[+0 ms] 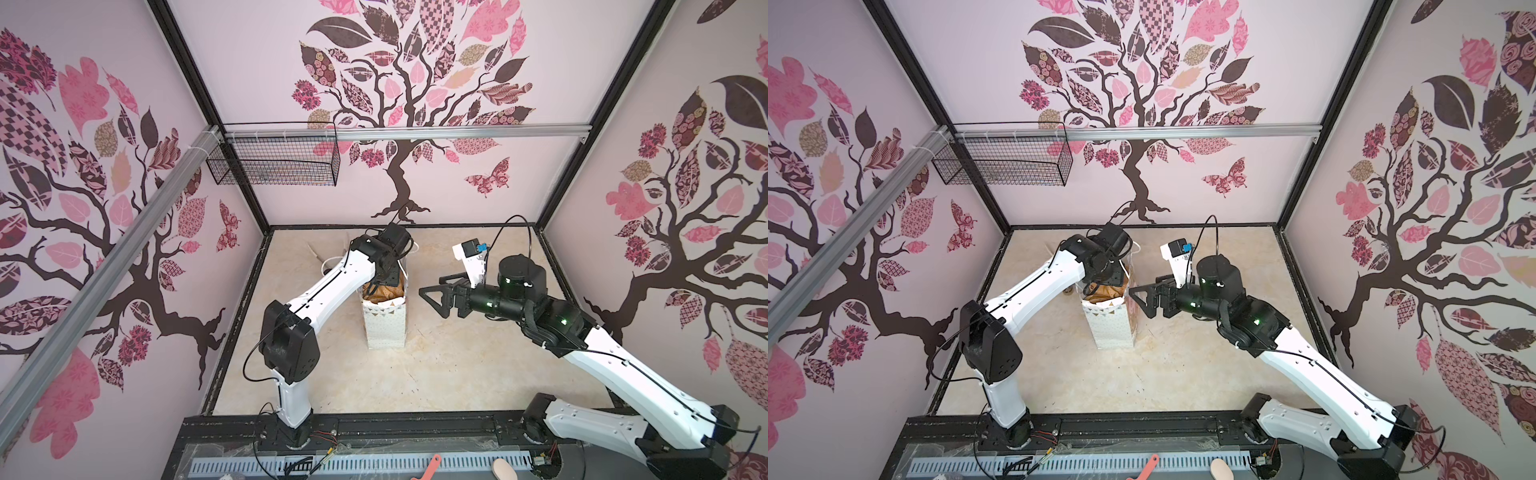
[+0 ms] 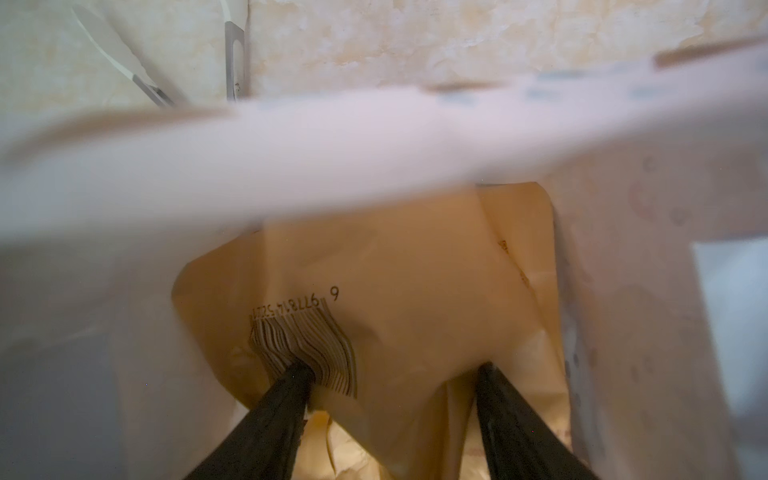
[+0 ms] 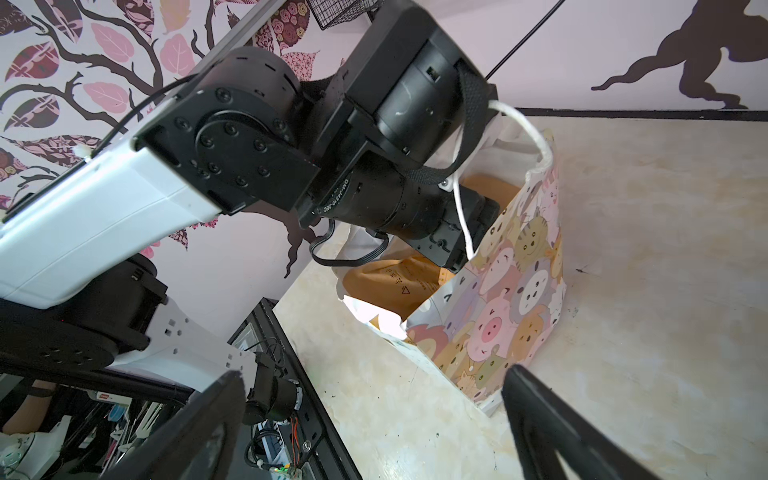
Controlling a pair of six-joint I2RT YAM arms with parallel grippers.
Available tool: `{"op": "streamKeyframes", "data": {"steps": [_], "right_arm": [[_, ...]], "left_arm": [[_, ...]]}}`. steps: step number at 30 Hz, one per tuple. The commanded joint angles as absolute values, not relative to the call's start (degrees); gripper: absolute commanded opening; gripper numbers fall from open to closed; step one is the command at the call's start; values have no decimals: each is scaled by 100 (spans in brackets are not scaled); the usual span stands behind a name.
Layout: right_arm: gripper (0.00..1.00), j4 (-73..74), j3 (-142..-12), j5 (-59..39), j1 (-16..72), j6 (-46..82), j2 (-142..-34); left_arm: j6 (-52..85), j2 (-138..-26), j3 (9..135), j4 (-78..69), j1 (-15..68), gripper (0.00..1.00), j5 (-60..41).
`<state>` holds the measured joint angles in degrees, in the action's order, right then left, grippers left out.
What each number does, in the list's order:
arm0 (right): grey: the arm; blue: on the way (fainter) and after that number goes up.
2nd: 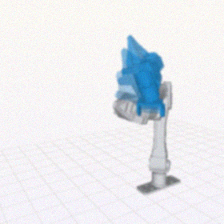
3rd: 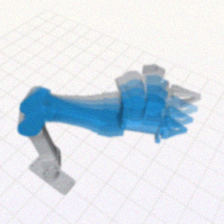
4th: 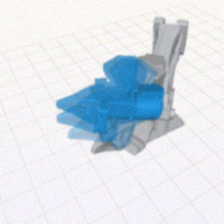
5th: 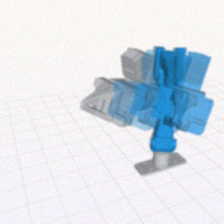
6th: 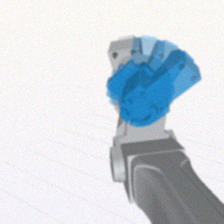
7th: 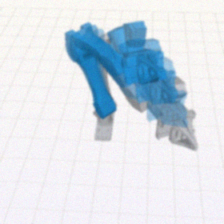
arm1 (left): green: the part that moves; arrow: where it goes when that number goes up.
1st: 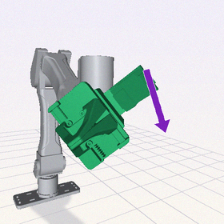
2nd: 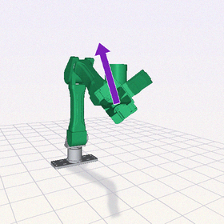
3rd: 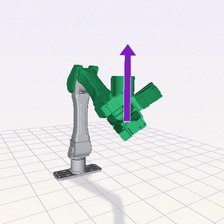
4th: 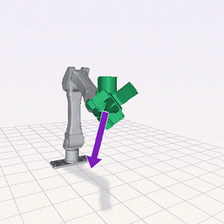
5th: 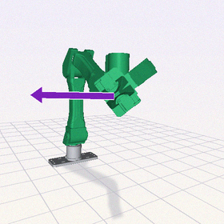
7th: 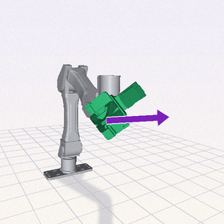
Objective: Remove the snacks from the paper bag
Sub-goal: 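Grasp the tan wrapper with the left gripper while the right gripper hovers beside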
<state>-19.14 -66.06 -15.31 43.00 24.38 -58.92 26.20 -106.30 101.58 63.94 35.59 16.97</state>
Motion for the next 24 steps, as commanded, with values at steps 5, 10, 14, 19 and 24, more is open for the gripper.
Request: {"op": "streamKeyframes", "data": {"steps": [5,10,14,19,24], "right_arm": [[100,-2013,-6794,-1626,4303,2459,-5868],[99,-2016,-6805,-1569,4299,2461,-5812],[99,-1952,-6765,-1517,4293,2485,-5766],[100,-1917,-6748,-1488,4305,2493,-5723],[99,-1916,-6727,-1385,4299,2487,-5639]], "left_arm": [[2646,-10772,9729,6087,3524,53,1414],[2646,-10695,9742,6098,3525,29,1378],[2652,-10511,9756,6031,3525,12,1338],[2648,-10329,9839,6029,3531,0,1356],[2662,-10052,9899,5948,3525,0,1345]]}}
